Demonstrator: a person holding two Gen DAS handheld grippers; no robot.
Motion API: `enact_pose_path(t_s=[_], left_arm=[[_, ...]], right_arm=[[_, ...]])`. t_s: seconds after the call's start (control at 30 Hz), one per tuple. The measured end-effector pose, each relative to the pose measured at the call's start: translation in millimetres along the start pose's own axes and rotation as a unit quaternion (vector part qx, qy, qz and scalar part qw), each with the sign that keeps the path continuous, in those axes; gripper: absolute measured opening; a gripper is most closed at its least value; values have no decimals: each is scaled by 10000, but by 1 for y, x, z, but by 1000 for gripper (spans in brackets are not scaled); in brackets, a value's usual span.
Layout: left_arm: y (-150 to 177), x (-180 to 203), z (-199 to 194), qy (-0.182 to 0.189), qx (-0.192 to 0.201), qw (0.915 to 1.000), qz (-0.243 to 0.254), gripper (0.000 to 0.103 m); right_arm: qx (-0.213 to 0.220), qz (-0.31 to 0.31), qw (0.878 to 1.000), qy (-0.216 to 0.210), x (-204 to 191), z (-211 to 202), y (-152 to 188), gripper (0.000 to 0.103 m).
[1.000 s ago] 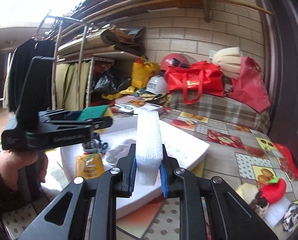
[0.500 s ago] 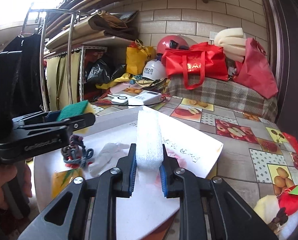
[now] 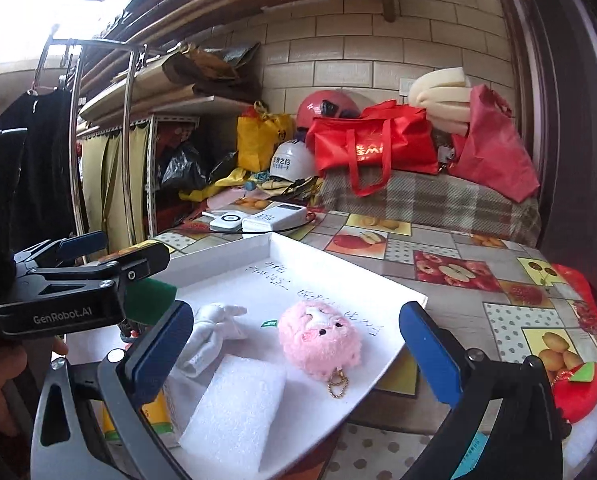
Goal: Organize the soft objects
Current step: 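Open the left tool to drop the sponge into the box while right drops the foam sheet, then move both tools back toward the remaining items on the table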
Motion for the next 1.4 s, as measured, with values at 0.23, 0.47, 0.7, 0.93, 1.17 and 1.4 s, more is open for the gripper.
enact_pose_path(t_s=[0.23,0.47,0.7,0.93,1.17,1.4], left_arm=[[-2,-10,3,126,-76,9996,-231,103],[-3,-21,6,271,-157,9983,-498,103],[-1,-13,-3,269,44,9991,-316,103],[5,6,-20,290,400,9987,118,103],[25,61,-40,1026,223,9905,894,103],[50,145,-64,1982,-118,9579,2076,103]], right_arm=[[24,419,9991,87,17,-10,8,103],[-130,457,9978,460,14,-5,8,103],[-94,605,9973,410,20,-8,10,103],[142,429,9988,184,18,-27,18,103],[153,759,9961,412,58,-61,39,103],[108,2183,9667,1328,169,-118,80,103]])
Point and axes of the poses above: each gripper's, at about its wrist camera, not at the fingertips, and z roughly the way its jaws point, x to its right, y to its underside, the point moved 1 cm from there along z, roughly the way its jaws point, and after that the axes turned 14 degrees about -x, right-handed, at the moved point
